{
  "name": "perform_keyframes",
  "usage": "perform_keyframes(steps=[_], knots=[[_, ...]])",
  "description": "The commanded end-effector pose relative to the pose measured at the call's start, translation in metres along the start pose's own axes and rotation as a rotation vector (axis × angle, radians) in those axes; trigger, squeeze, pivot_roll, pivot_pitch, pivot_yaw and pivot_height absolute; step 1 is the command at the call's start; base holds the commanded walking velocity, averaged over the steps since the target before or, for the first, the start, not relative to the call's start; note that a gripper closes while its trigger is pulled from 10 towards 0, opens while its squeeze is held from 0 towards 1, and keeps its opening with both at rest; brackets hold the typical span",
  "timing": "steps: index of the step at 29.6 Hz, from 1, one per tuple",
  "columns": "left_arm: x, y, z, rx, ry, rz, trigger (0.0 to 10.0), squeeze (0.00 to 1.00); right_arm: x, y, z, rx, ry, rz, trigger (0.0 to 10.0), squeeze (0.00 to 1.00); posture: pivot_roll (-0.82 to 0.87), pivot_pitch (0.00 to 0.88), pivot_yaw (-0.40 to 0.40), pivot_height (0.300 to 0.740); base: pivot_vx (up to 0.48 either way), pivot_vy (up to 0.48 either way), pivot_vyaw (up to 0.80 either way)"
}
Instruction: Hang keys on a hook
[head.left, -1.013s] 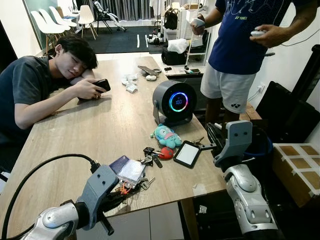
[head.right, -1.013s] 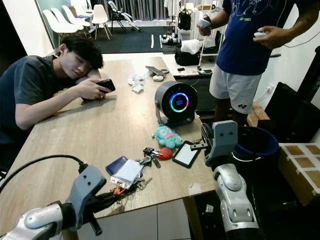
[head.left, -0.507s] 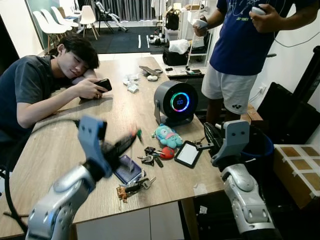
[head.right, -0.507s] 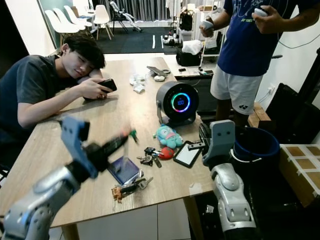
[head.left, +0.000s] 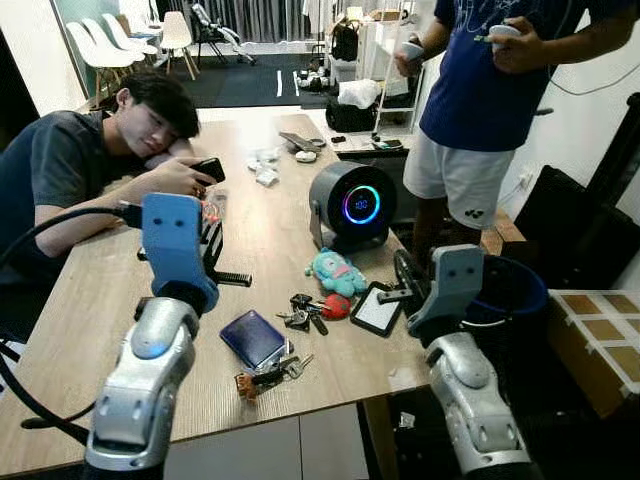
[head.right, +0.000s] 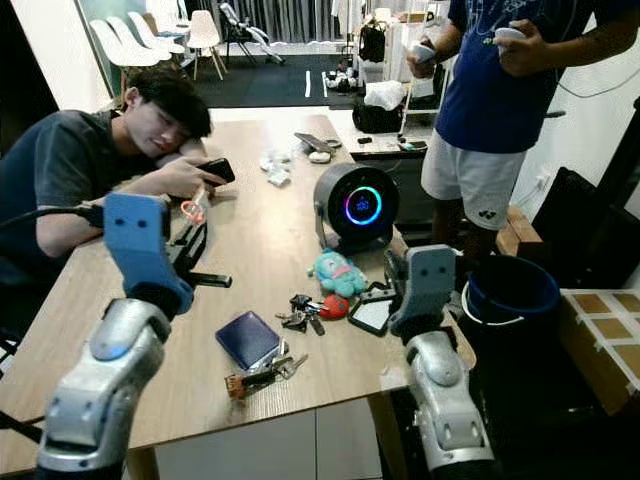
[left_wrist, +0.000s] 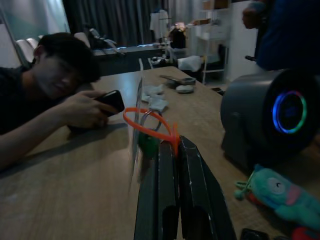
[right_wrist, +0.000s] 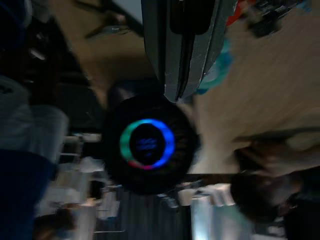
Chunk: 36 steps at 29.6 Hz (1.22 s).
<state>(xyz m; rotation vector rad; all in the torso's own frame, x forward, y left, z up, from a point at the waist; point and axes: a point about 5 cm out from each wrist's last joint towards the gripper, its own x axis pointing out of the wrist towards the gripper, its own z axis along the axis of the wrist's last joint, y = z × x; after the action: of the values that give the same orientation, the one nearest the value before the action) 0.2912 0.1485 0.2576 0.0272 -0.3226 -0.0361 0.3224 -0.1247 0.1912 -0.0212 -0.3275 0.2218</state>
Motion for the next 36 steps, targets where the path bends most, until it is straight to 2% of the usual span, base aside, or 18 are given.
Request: perform_keyframes(steps=[1,8,14,24,28,30,34,36], knots=[[-0.002,-0.002,-0.007,-0.010,0.026,0.036,10.0,0.00,-0.003,0.002,0.000,0.001,-0.008,0.000,10.0,0.00,0.09,0.115,0.027,0.740,0.000,0.000,0.00],[0.000,-0.008,-0.013,-0.023,0.052,0.061,10.0,0.00,-0.002,0.005,-0.001,0.011,-0.007,0.002,10.0,0.00,0.08,0.111,0.031,0.740,0.000,0.000,0.00],[-0.002,-0.006,-0.025,0.045,0.086,0.063,10.0,0.00,-0.003,0.004,-0.002,0.010,-0.005,-0.010,10.0,0.00,0.09,0.109,0.037,0.740,0.000,0.000,0.00],[-0.010,-0.004,-0.036,0.113,0.097,0.063,10.0,0.00,-0.006,0.006,-0.007,0.009,0.007,-0.006,10.0,0.00,0.09,0.103,0.038,0.740,0.000,0.000,0.00],[-0.017,0.021,-0.044,0.107,0.129,0.164,10.0,0.00,-0.008,0.004,-0.010,-0.003,0.016,-0.004,10.0,0.00,0.09,0.097,0.033,0.740,0.000,0.000,0.00],[-0.017,0.021,-0.044,0.107,0.129,0.164,10.0,0.00,-0.008,0.004,-0.010,-0.003,0.016,-0.004,10.0,0.00,0.09,0.097,0.033,0.740,0.000,0.000,0.00],[-0.017,0.034,-0.044,0.143,0.123,0.194,10.0,0.00,-0.007,0.001,-0.010,-0.016,0.012,-0.005,10.0,0.00,0.10,0.094,0.026,0.740,0.000,0.000,0.00],[-0.017,0.036,-0.044,0.158,0.116,0.192,10.0,0.00,-0.007,0.001,-0.010,-0.018,0.010,-0.005,10.0,0.00,0.10,0.093,0.025,0.740,0.000,0.000,0.00]])
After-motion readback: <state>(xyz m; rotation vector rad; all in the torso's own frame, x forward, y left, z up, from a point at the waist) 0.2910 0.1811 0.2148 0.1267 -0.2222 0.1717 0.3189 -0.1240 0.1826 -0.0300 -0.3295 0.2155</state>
